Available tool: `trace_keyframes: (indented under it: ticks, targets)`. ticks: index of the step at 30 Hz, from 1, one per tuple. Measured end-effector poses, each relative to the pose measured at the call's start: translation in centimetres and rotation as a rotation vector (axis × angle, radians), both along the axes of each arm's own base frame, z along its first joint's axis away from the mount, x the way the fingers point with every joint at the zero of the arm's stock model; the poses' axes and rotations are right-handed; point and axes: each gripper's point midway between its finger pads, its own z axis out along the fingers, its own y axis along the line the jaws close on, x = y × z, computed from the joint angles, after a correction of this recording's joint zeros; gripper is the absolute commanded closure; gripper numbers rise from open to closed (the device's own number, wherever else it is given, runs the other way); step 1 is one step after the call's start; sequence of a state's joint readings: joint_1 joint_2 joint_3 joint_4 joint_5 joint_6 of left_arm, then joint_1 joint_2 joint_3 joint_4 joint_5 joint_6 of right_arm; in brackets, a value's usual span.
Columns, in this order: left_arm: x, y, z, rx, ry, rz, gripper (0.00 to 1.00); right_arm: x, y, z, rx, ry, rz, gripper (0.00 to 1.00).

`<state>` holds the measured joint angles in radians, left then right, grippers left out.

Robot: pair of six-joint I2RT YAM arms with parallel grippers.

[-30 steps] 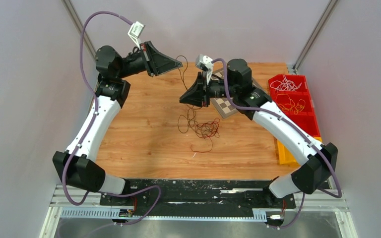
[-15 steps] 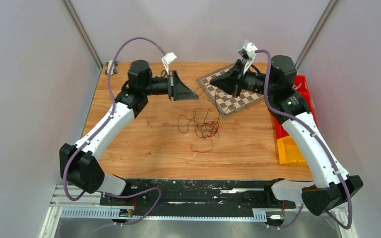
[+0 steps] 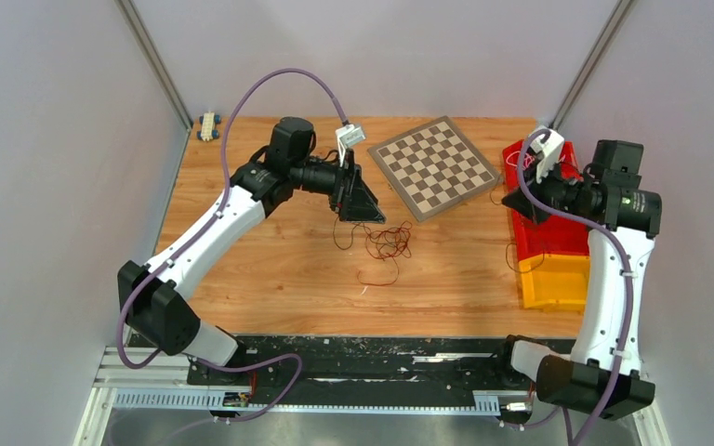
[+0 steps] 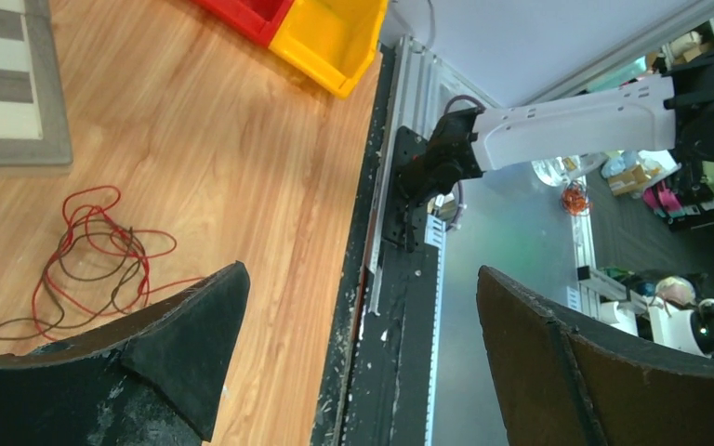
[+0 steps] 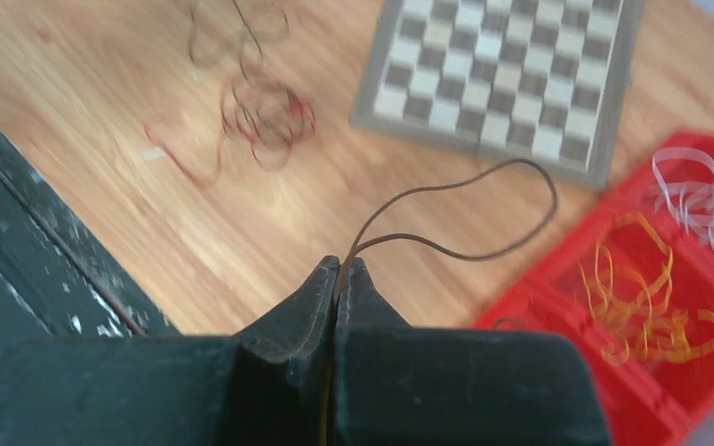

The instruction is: Untangle the cables

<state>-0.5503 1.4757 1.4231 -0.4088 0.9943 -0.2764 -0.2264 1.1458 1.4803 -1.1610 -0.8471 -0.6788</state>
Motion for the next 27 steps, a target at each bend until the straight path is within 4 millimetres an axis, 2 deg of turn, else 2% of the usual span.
trace_keyframes:
  ticks: [6,9,13,17,21,23,27]
  targets:
    - [-0.3,1.1,-1.9,0.032,0.008,0.012,0.0,-1.8,-5.8,-5.0,-0.237,0.11,-0.022,1.0]
    - [-0.9,1.7,-2.7,0.039,0.018,0.02,0.0,-3.6,-7.8,-8.3,-0.358,0.181,0.015,1.0]
    - [-1.8,2.3,-3.3,0.039,0.016,0.024,0.0,-5.1,-10.2,-11.1,-0.453,0.256,0.055,1.0]
    - [-2.3,2.7,-3.4,0.042,-0.001,0.036,0.0,-5.4,-13.2,-13.0,-0.49,0.331,0.048,1.0]
    - [-2.6,3.1,-3.2,0.042,-0.02,0.043,0.0,-5.6,-15.5,-14.7,-0.473,0.409,0.029,1.0]
    - [-2.7,3.1,-3.3,0.042,-0.024,0.045,0.0,-5.6,-15.8,-14.8,-0.473,0.413,0.021,1.0]
    - [-2.8,3.2,-3.9,0.05,-0.009,0.046,0.0,-5.7,-15.7,-13.5,-0.5,0.363,0.009,1.0]
